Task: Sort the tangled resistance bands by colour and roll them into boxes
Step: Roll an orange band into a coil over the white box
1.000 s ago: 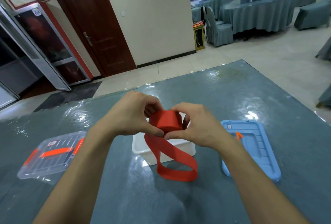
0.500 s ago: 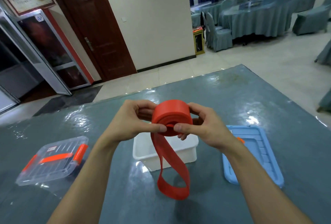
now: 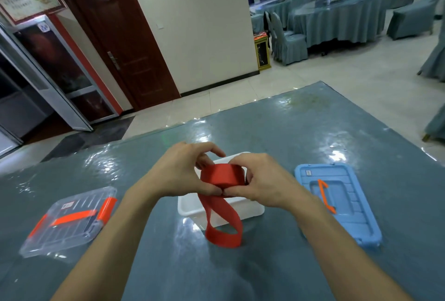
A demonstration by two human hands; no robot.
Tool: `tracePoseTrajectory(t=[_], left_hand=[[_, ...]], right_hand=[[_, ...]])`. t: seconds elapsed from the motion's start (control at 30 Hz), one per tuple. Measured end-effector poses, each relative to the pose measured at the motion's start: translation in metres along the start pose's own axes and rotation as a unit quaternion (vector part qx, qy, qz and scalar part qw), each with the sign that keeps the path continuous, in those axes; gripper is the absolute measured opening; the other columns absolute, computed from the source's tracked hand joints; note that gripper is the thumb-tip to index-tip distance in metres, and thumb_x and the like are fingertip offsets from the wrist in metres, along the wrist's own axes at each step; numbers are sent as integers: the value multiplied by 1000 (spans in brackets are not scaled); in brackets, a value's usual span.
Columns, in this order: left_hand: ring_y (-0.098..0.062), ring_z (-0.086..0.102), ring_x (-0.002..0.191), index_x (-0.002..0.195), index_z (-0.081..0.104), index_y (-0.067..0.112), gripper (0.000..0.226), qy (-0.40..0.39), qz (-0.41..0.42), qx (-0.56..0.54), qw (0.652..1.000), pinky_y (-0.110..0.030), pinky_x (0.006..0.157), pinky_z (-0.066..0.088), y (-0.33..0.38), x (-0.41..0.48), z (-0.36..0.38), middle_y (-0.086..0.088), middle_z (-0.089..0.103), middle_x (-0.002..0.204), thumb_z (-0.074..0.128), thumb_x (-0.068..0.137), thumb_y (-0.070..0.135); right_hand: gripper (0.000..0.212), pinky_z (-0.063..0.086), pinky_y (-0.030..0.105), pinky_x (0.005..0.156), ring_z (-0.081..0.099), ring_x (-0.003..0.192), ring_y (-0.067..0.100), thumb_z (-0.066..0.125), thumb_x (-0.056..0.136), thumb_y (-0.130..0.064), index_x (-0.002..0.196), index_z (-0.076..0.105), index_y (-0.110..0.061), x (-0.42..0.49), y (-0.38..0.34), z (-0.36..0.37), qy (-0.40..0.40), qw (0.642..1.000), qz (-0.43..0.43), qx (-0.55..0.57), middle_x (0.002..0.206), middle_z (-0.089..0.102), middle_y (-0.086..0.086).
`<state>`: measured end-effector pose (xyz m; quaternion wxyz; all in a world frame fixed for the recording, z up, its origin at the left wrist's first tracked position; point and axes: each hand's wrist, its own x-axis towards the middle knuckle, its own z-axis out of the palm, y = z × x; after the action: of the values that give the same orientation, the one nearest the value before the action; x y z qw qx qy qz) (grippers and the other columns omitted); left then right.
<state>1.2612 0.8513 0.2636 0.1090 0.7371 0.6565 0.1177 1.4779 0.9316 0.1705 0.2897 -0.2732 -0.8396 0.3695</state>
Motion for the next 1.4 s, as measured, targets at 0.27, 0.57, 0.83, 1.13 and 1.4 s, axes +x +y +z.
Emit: tracePoseTrajectory(t=[0.27,0.57,0.83,1.13,1.4], left_hand=[[-25,83,93,103,81,22,52,82,15,-315,945,-36,89,67,-16,-6,4,-7,85,97,105,58,33],[-8,66,79,93,77,34,52,-31,54,254,965,-40,77,60,30,4,-15,16,71,78,87,58,71],[-3,77,94,100,78,33,55,-16,-10,-50,999,-33,93,65,5,-2,-7,14,81,95,109,55,41],[-7,76,96,93,76,29,54,-21,-20,82,996,-40,89,64,7,6,-3,13,81,101,106,53,48],[-5,73,92,93,71,34,55,-61,-11,98,993,-39,88,65,3,13,-7,16,76,94,103,52,55]], right_hand=[[44,66,50,68,77,68,42,96,77,-35,115,75,-25,0,-2,-14,26,947,4,320,105,77,8],[44,50,25,60,62,73,2,92,64,-61,87,69,-33,-1,-6,14,-5,999,-6,-52,81,67,-20],[33,66,35,64,78,64,18,103,66,-42,90,80,-44,-8,4,-4,-7,985,-8,174,86,78,-7],[46,46,16,47,67,55,2,96,59,-67,85,70,-39,-3,6,12,25,999,7,29,76,68,-20],[49,56,29,58,68,63,2,95,63,-62,96,68,-36,-2,-2,25,3,998,17,62,83,71,-13]])
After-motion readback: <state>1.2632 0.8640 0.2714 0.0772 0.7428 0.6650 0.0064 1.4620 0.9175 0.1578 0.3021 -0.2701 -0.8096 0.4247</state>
